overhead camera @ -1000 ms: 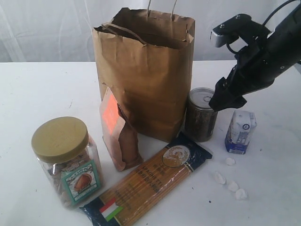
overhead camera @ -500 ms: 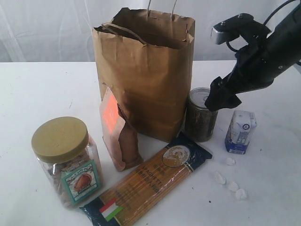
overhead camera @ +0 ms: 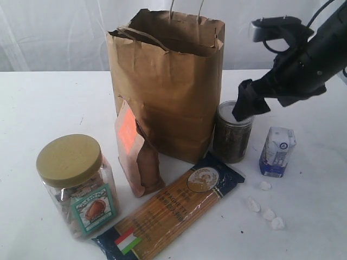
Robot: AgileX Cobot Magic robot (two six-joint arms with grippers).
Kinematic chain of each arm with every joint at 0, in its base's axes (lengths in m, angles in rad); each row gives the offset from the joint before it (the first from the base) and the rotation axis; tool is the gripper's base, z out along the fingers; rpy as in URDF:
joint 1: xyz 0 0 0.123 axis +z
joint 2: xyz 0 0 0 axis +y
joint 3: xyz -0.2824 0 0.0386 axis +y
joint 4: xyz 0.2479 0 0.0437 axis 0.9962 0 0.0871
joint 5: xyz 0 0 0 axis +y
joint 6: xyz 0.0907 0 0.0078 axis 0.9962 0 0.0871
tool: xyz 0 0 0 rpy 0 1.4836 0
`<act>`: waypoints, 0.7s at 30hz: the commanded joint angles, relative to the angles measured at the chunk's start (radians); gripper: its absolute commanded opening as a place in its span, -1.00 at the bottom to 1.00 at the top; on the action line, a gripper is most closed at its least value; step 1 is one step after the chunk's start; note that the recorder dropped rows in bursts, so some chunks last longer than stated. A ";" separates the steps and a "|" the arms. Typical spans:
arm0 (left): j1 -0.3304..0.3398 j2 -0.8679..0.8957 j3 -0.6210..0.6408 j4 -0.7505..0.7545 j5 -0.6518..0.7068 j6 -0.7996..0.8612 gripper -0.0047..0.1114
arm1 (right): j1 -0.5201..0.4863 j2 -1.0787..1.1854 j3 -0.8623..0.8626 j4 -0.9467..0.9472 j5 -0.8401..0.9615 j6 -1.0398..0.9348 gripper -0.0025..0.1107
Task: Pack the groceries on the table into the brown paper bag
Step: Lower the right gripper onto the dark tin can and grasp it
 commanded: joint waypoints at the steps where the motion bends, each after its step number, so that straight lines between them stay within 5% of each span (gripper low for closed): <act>1: 0.002 -0.004 0.003 -0.007 0.001 -0.001 -0.92 | 0.000 0.076 -0.067 -0.001 -0.120 -0.027 0.81; 21: 0.002 -0.004 0.003 -0.007 0.001 -0.001 -0.92 | 0.000 0.312 -0.171 0.112 -0.150 -0.314 0.81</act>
